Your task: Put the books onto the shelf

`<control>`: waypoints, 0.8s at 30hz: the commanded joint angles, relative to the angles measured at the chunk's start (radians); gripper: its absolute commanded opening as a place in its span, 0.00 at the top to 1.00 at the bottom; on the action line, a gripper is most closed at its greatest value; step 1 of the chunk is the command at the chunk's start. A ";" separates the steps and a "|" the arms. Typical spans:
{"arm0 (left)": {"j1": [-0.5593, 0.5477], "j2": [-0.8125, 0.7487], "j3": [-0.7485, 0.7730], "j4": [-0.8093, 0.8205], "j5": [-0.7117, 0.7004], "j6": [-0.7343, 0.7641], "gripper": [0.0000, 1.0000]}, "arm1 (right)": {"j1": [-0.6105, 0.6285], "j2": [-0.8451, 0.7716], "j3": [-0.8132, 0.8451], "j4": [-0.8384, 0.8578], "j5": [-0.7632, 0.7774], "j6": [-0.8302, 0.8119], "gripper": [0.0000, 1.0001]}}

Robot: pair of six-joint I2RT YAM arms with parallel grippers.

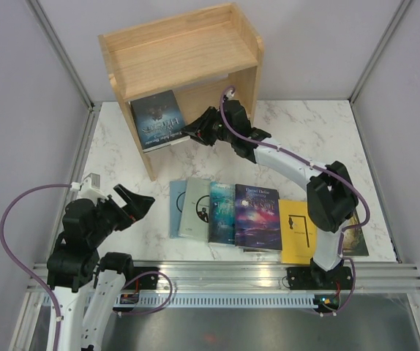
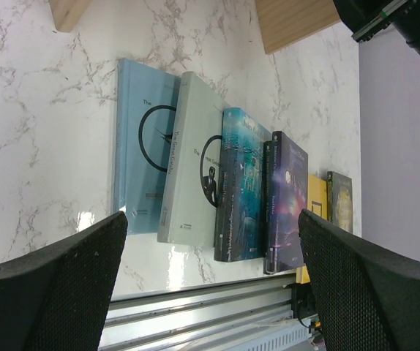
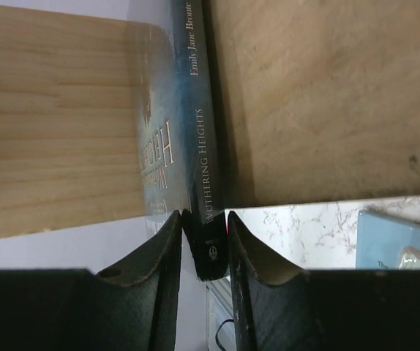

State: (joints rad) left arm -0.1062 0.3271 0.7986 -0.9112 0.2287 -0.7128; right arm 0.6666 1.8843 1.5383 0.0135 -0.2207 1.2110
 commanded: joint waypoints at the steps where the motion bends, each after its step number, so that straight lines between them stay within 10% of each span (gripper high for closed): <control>1: 0.005 0.012 -0.002 0.012 0.001 0.041 0.00 | 0.010 0.030 0.094 0.032 -0.025 0.024 0.73; 8: 0.005 0.023 0.004 0.018 -0.006 0.047 0.00 | 0.010 0.098 0.174 0.032 -0.055 0.042 0.72; 15: 0.005 0.020 -0.001 0.017 -0.003 0.044 0.00 | -0.001 -0.023 0.071 -0.059 -0.020 -0.045 0.11; 24: 0.003 0.064 0.039 0.063 0.090 0.096 0.00 | -0.071 -0.319 -0.105 -0.357 0.133 -0.214 0.02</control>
State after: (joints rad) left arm -0.1062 0.3569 0.7979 -0.9031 0.2462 -0.6868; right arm 0.6281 1.7023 1.4952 -0.2108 -0.1677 1.0885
